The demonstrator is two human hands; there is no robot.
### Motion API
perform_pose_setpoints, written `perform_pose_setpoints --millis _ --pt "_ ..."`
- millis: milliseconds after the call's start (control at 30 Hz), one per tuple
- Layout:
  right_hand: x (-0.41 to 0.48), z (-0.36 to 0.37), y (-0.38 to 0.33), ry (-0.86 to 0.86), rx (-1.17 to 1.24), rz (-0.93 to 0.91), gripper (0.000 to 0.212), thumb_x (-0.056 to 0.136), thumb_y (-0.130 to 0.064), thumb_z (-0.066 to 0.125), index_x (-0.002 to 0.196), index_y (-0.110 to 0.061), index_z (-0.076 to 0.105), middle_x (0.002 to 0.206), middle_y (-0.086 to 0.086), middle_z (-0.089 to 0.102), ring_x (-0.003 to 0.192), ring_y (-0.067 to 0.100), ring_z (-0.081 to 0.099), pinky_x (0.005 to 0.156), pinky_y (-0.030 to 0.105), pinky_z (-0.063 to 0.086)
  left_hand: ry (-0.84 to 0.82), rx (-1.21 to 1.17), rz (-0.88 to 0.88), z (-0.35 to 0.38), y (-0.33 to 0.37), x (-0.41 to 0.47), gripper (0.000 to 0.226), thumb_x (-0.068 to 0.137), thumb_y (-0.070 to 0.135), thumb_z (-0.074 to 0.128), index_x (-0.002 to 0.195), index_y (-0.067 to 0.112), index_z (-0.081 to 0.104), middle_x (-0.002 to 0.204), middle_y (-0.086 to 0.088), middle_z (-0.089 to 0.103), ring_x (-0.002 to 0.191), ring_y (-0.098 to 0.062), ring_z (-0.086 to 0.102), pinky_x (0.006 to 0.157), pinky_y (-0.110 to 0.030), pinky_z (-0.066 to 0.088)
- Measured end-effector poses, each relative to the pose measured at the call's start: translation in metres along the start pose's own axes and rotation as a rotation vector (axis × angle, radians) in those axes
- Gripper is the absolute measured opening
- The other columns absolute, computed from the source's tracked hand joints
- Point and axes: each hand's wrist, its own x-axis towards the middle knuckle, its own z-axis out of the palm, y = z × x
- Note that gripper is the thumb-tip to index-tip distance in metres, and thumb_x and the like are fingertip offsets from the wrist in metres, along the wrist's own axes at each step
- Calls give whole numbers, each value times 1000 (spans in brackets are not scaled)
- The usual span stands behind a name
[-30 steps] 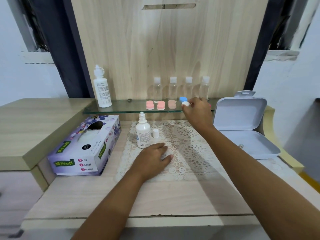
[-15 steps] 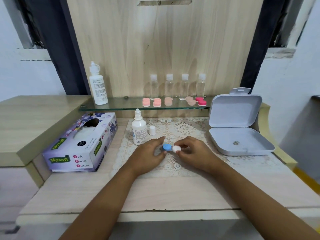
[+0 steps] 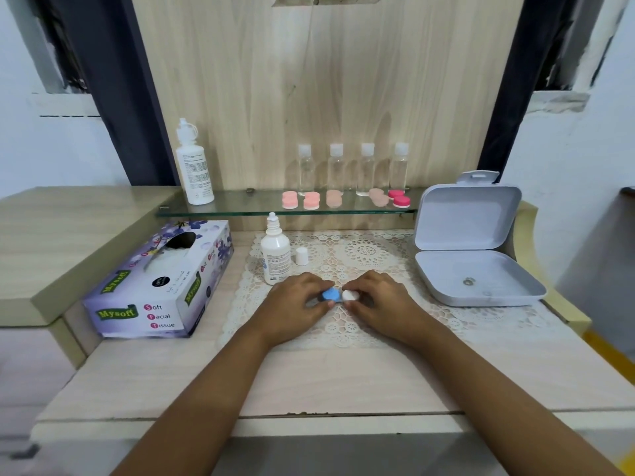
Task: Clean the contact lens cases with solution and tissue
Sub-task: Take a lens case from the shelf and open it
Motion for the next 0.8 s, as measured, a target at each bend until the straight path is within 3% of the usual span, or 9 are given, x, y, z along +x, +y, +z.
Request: perform_pose_setpoints --millis 133,300,467,667,800 --pt "-1 4 -2 16 -33 -24 24 92 -30 49 112 -25 60 108 -4 53 108 15 44 89 35 34 -4 -5 -3 0 0 1 30 90 37 57 116 24 63 110 11 59 103 -11 50 94 -34 40" --pt "0 7 -3 18 26 -59 22 90 -20 52 108 -13 62 98 4 52 97 21 50 83 33 41 11 -51 -14 -2 3 2 29 87 31 63 113 20 66 105 10 60 99 -8 54 89 -27 43" --pt "-1 7 -2 26 54 -82 20 91 -19 54 107 -10 62 95 3 49 90 16 47 72 19 31 58 -74 -34 -2 6 1 30 83 30 68 110 17 69 102 7 63 92 -7 57 82 -18 43" --pt "0 10 0 63 76 -100 22 90 -18 55 109 -10 63 95 1 49 90 14 48 74 17 30 85 -59 -73 1 6 1 27 77 39 72 93 20 63 89 11 55 85 -3 53 73 -14 41" --pt "0 9 0 67 79 -106 24 89 -17 56 111 -10 62 96 0 48 89 13 45 72 16 28 18 -90 -55 1 5 -3 49 81 43 63 123 21 53 107 11 51 103 -4 51 88 -19 40"
